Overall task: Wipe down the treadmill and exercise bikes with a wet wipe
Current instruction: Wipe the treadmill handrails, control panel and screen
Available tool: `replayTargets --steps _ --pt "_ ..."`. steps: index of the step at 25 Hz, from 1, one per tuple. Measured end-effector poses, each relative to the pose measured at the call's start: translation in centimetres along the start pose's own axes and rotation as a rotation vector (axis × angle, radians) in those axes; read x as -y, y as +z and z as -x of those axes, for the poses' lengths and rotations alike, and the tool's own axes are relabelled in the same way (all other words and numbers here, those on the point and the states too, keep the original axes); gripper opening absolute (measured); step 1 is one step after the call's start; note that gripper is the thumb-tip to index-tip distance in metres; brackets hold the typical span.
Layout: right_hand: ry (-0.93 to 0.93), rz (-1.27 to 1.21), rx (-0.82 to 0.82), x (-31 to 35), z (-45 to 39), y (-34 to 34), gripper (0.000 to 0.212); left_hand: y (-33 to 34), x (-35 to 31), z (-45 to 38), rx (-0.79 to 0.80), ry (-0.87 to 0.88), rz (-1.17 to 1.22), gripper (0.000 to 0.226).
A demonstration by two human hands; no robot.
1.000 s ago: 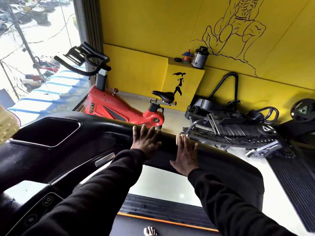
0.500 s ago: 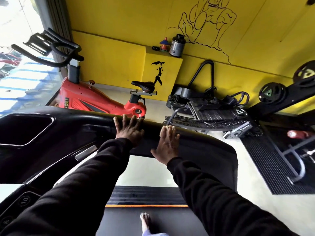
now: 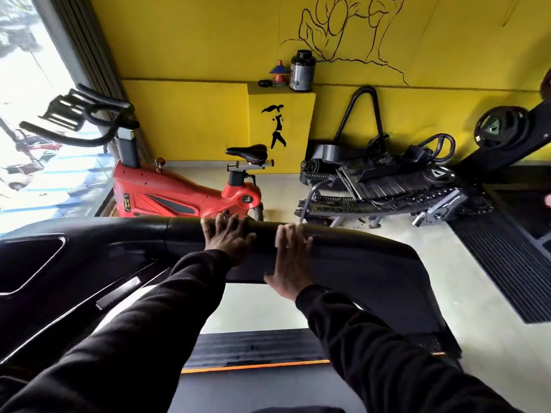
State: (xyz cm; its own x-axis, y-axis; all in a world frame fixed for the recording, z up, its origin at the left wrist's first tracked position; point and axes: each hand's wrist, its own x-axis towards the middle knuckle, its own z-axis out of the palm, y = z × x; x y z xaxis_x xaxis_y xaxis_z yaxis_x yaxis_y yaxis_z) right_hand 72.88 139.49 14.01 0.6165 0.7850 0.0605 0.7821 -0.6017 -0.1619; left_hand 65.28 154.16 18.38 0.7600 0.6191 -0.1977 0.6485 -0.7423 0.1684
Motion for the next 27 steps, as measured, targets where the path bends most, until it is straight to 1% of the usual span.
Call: replayTargets --steps 2,3,4,6,8,9,10,11,13,14,16,17,18,19,21,23,24,25,27 --pt "-0.145 0.037 -0.089 -1.2 0.4 1.3 0.126 0.7 -1.8 -0.1 -0.045 0.039 -0.025 0.059" --pt "-0.175 0.039 -0.100 -2.7 0.4 1.5 0.126 1.0 -2.1 -0.3 -0.066 0.039 -0.029 0.057" --pt "-0.167 0.031 -0.101 -4.3 0.4 1.4 0.126 1.2 -2.2 -0.5 -0.073 0.030 -0.038 0.057" --pt "-0.047 0.017 -0.092 -6.8 0.0 0.8 0.122 1.4 -2.0 -0.6 -0.085 0.006 -0.060 0.056" --pt "0.064 -0.012 -0.008 -6.4 -1.3 -0.2 0.115 1.3 -2.1 -0.7 -0.092 -0.011 -0.067 0.054" --pt "0.067 -0.055 0.016 -5.6 -1.8 -0.6 0.113 1.2 -2.3 -0.8 -0.090 -0.018 -0.070 0.053" --pt "0.025 -0.082 0.014 -4.7 -2.0 -0.6 0.113 1.3 -2.4 -0.7 -0.091 -0.023 -0.072 0.053" --pt "-0.056 -0.088 -0.008 -4.3 -1.8 -0.3 0.114 1.4 -2.6 -0.6 -0.094 -0.027 -0.074 0.052" --pt "-0.213 -0.041 -0.061 -5.4 -1.1 0.5 0.116 1.3 -2.6 -0.6 -0.093 -0.036 -0.073 0.052" --pt "-0.227 -0.023 -0.077 -6.6 -1.1 0.6 0.116 1.3 -2.5 -0.6 -0.091 -0.037 -0.074 0.052" --pt "-0.113 -0.037 -0.058 -7.9 -2.5 -0.1 0.108 1.3 -2.6 -0.7 -0.099 -0.035 -0.080 0.052" --pt "-0.032 -0.065 -0.036 -7.7 -3.5 -0.9 0.100 1.3 -2.7 -0.7 -0.098 -0.037 -0.080 0.051" --pt "0.003 -0.092 -0.016 -6.9 -4.3 -1.7 0.095 1.3 -2.6 -0.7 -0.098 -0.041 -0.080 0.051" --pt "-0.033 -0.105 -0.007 -5.7 -4.7 -2.0 0.094 1.3 -2.6 -0.8 -0.099 -0.045 -0.084 0.051" --pt "-0.193 -0.122 0.029 -3.7 -4.1 -1.6 0.107 1.3 -2.7 -0.8 -0.098 -0.043 -0.087 0.051" --pt "-0.303 -0.085 0.021 -4.6 -2.6 -0.9 0.116 1.4 -2.8 -0.7 -0.106 -0.035 -0.093 0.051" --pt "-0.302 -0.076 -0.010 -5.9 -2.2 -0.7 0.116 1.4 -2.8 -0.6 -0.106 -0.036 -0.094 0.051" --pt "-0.253 -0.081 -0.037 -7.2 -2.1 -0.6 0.115 1.4 -2.8 -0.6 -0.103 -0.044 -0.087 0.052" --pt "-0.066 -0.097 -0.055 -8.6 -2.6 -1.1 0.109 1.1 -3.1 -0.8 -0.076 -0.069 -0.059 0.051"
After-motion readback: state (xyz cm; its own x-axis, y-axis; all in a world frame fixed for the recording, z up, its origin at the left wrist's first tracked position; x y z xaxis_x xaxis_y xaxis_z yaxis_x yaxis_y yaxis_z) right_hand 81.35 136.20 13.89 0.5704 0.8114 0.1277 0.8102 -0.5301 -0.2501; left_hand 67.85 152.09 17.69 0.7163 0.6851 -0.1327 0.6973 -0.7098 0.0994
